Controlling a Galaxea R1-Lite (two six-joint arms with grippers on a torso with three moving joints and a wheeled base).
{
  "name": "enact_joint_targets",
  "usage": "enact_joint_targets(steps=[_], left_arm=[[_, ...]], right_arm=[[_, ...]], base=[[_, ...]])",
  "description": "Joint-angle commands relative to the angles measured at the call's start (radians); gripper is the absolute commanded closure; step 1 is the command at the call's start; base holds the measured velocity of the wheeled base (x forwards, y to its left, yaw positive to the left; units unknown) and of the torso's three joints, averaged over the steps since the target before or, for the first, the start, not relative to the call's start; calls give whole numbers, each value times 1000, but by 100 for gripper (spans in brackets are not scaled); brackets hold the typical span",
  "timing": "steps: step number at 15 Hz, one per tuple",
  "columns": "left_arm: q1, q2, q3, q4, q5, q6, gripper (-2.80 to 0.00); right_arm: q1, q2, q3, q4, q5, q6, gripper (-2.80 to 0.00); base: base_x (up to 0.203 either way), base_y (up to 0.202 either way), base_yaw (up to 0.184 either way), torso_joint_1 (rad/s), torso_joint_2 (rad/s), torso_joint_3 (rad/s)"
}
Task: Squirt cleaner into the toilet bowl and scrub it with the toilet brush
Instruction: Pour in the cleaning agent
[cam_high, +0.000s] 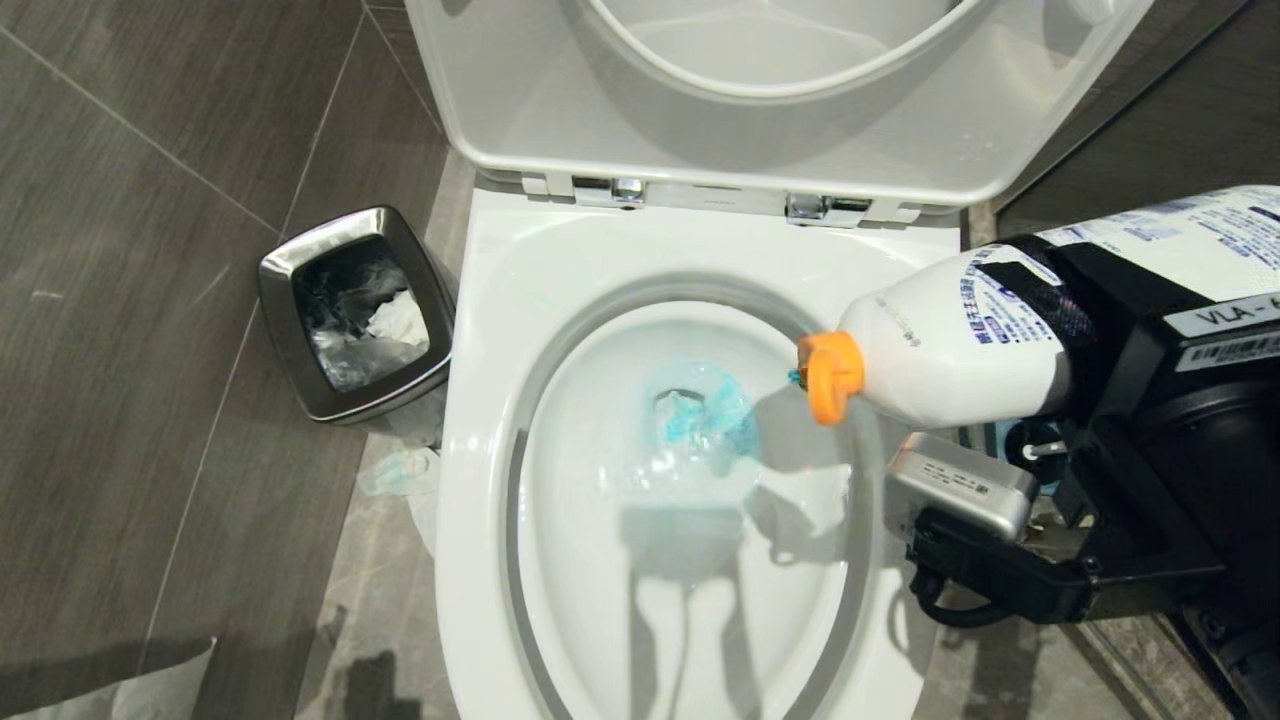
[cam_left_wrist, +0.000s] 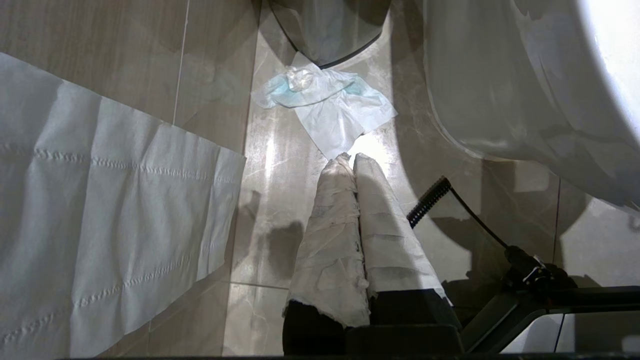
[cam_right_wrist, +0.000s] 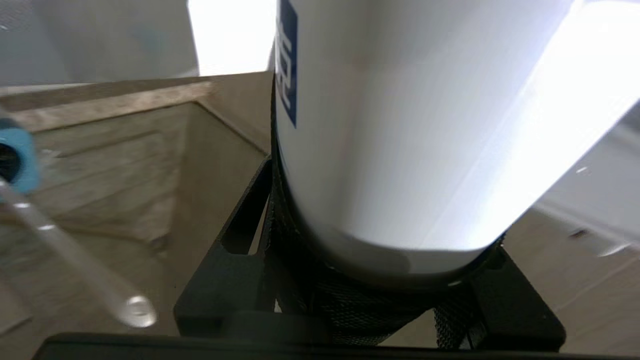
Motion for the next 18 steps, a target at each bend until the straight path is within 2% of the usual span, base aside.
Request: enact_joint_targets(steps=[1, 4, 11, 12, 15, 18], left_arm=[[0, 0, 2, 0, 0, 0, 0], [0, 0, 2, 0, 0, 0, 0], [0, 0, 2, 2, 0, 0, 0], [0, 0, 2, 2, 0, 0, 0], [0, 0, 2, 0, 0, 0, 0], [0, 0, 2, 1, 0, 0, 0]], right_arm=[[0, 7, -7, -9, 10, -70, 0], [0, 14, -9, -9, 16, -129, 0], [-1, 59, -75, -12, 31, -122, 0], [0, 63, -78, -14, 31, -92, 0], [-1, 74, -70, -14, 25, 107, 0], [-1, 61, -63, -17, -10, 271, 0]], base=[[0, 0, 0, 0, 0, 0], [0, 0, 0, 0, 0, 0], [0, 0, 0, 0, 0, 0], [0, 0, 0, 0, 0, 0], [0, 0, 0, 0, 0, 0], [0, 0, 0, 0, 0, 0]])
